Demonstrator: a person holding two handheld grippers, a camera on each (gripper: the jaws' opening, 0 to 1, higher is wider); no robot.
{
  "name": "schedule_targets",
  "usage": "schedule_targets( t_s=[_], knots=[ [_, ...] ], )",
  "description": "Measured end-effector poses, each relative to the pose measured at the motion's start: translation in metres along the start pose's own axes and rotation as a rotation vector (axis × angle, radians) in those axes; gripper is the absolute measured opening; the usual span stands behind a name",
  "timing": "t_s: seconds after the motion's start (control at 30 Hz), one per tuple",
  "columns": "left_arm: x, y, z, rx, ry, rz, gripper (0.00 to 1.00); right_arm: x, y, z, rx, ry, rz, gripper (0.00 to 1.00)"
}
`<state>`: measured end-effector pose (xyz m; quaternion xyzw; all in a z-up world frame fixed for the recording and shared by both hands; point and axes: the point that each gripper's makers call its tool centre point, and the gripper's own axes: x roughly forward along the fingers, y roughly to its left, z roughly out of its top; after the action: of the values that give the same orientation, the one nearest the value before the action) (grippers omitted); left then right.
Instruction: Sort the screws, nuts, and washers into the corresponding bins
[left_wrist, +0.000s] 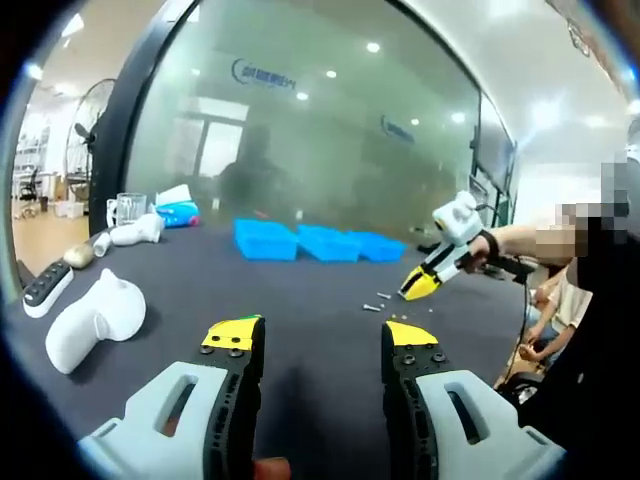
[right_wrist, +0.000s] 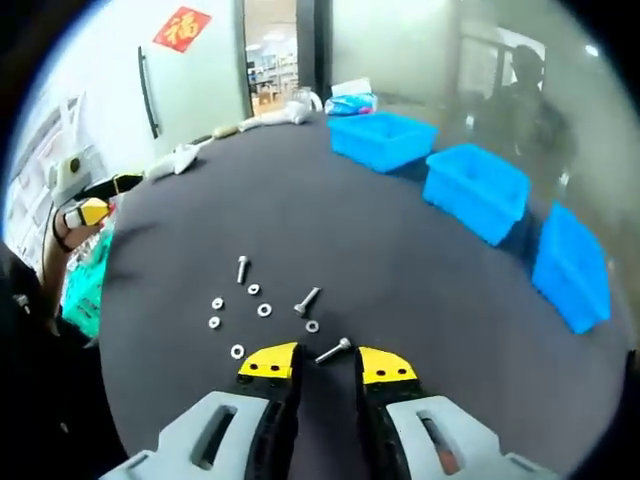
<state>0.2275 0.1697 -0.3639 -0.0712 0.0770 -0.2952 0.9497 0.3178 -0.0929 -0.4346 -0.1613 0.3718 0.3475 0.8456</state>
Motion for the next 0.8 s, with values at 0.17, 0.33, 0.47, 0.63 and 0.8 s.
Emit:
schedule_targets(
  t_s=[0.17,0.33,0.47,0.63,0.8],
  knots=[
    [0.0002,0.0000,-0.0020,-0.002,0.005,0.001,0.45,0.0027,0.0000,-0.0034,0.000,0.013,-0.005,0.13],
    [0.0013,-0.0011,-0.0005,-0.002,0.003,-0.001,0.45,0.0035,-0.0028,-0.0023,-0.002,0.013,-0.014,0.10],
    [0.0016,-0.0025,0.0001,0.001,0.003,-0.004,0.45,0.0038,-0.0058,-0.0019,-0.030,0.013,-0.028,0.04],
    [0.0015,-0.0022,0.0009,0.003,0.003,-0.002,0.45,0.0051,-0.0070,-0.0016,-0.045,0.011,-0.030,0.01],
    [0.0015,-0.0022,0.0016,0.004,0.001,-0.001,0.45,0.0048,-0.0064,-0.0011,-0.073,0.002,-0.036,0.01]
  ],
)
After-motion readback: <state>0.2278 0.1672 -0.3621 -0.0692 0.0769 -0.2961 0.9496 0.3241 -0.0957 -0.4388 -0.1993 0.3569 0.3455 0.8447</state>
